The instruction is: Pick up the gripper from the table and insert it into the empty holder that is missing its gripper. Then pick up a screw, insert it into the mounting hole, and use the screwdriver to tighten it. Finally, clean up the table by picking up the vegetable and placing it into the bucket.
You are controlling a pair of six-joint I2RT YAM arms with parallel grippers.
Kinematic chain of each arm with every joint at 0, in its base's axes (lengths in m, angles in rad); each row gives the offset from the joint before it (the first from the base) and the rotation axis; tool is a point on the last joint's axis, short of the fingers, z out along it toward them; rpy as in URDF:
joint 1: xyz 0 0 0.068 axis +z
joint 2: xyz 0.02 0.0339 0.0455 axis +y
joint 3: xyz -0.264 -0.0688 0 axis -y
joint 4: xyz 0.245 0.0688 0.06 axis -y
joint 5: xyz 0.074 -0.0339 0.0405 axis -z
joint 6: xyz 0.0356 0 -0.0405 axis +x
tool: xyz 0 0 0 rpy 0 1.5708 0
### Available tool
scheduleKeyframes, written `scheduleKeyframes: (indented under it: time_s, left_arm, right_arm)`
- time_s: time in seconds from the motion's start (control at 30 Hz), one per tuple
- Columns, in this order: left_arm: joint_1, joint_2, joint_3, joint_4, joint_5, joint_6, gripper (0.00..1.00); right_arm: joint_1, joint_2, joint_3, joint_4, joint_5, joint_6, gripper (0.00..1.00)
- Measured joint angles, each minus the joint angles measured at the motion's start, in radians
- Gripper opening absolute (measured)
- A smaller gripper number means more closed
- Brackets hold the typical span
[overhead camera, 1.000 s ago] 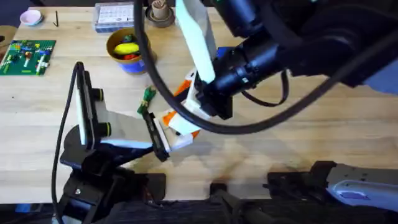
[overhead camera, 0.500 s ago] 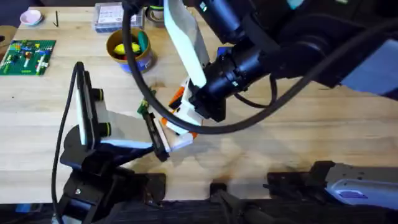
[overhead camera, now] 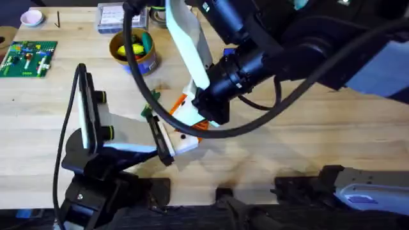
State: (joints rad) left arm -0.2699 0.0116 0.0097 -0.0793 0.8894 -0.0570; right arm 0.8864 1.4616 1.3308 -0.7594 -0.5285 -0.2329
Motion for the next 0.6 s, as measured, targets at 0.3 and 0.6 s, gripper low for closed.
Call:
scheduleKeyframes:
  time_s: [0.3, 0.6]
  left_arm:
    - [-0.001, -0.001, 0.000, 0.009, 0.000, 0.004, 0.010]
    - [-0.001, 0.000, 0.000, 0.001, 0.000, 0.008, 0.010]
  right_arm:
    - [0.003, -0.022, 0.000, 0.003, 0.008, 0.000, 0.006]
    - [0.003, -0.113, 0.015, 0.026, 0.031, 0.000, 0.006]
